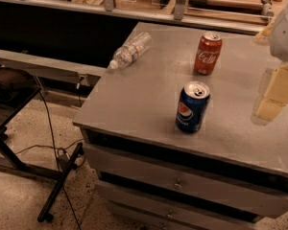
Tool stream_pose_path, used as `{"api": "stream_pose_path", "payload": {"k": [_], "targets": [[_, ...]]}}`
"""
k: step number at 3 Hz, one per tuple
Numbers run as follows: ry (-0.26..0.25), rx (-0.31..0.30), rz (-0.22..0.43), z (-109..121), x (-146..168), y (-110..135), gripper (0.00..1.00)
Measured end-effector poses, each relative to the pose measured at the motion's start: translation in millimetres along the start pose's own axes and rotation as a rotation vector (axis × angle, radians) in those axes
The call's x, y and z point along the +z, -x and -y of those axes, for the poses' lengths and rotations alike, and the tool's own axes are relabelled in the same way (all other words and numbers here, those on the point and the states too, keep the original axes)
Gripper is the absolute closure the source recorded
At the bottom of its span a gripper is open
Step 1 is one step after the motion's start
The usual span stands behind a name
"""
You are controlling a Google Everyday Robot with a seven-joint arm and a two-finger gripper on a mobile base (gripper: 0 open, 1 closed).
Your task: Move pepsi can near water bottle
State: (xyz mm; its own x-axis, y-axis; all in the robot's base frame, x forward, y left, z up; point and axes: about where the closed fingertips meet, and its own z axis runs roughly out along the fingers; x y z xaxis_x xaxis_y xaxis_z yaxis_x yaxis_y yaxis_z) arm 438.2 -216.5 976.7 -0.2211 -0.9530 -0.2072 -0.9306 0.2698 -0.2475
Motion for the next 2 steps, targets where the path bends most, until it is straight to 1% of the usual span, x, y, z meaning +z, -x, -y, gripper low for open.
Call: {"api": "stream_pose_path", "payload": {"k": [1,2], "targets": [[0.0,0.0,0.0,0.0,0.0,0.0,0.0],[0.045,-0.023,0.038,-4.2,14.9,16.3,0.0]]}}
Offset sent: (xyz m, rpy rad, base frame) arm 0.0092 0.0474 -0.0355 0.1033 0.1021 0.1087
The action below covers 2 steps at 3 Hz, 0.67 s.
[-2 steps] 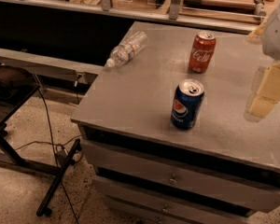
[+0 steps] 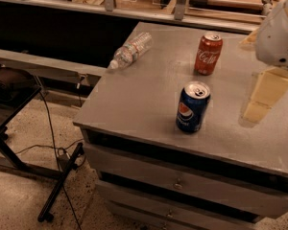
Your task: Move pepsi can near water bottle
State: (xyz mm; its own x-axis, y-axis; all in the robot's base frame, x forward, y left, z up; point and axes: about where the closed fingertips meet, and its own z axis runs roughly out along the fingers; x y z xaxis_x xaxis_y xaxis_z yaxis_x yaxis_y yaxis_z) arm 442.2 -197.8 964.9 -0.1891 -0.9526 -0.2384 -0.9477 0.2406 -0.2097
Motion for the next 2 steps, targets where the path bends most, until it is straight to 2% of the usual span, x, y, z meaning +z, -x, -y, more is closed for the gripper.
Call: {"api": "stream_pose_path", "payload": {"k": [2], "targets": [[0.141,-0.094,0.047,-4.0,64.9,63.6,0.0]]}}
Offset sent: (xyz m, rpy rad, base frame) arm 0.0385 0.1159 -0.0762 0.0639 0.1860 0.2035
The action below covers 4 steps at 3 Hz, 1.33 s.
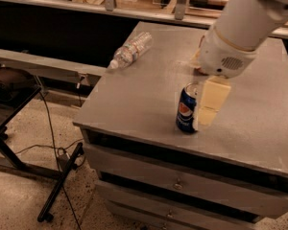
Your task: Move pepsi can near water bottle
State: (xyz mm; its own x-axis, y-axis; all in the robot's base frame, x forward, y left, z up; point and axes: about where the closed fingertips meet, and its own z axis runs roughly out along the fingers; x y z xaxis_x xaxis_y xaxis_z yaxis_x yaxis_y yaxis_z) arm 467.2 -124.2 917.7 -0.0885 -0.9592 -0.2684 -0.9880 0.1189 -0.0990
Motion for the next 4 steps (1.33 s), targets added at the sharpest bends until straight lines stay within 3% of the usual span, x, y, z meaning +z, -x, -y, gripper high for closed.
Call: {"api": "stream_pose_path", "payload": {"k": [1,2,4], "targets": [[0.01,-0.009,0.004,1.7,6.5,6.6,0.12],[0.004,-0.011,0.006,2.1,6.2,7.6,0.43],[-0.01,-0.031,0.043,11.6,-4.7,10.7,0.89]]}}
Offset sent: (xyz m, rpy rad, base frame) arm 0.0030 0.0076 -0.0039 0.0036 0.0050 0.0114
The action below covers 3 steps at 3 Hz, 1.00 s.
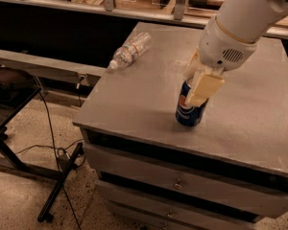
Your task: Move pepsi can near water bottle
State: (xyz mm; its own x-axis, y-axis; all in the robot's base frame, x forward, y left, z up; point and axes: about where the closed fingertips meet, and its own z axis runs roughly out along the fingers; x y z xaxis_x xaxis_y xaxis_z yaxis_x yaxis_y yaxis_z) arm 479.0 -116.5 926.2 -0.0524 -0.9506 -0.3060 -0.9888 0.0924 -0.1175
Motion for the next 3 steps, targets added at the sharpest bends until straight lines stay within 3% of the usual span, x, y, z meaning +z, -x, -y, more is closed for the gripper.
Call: {"api": "stream_pose_path", "payload": {"k": [1,2,3], "targets": [[-0.001,-0.022,0.022,31.7,-13.4,4.9,1.0],[-0.031,-0.048,0.025,79.2,-30.6,26.8,1.0],[-0.126,-0.048,0.08,127.2,-55.8,64.7,1.0]]}}
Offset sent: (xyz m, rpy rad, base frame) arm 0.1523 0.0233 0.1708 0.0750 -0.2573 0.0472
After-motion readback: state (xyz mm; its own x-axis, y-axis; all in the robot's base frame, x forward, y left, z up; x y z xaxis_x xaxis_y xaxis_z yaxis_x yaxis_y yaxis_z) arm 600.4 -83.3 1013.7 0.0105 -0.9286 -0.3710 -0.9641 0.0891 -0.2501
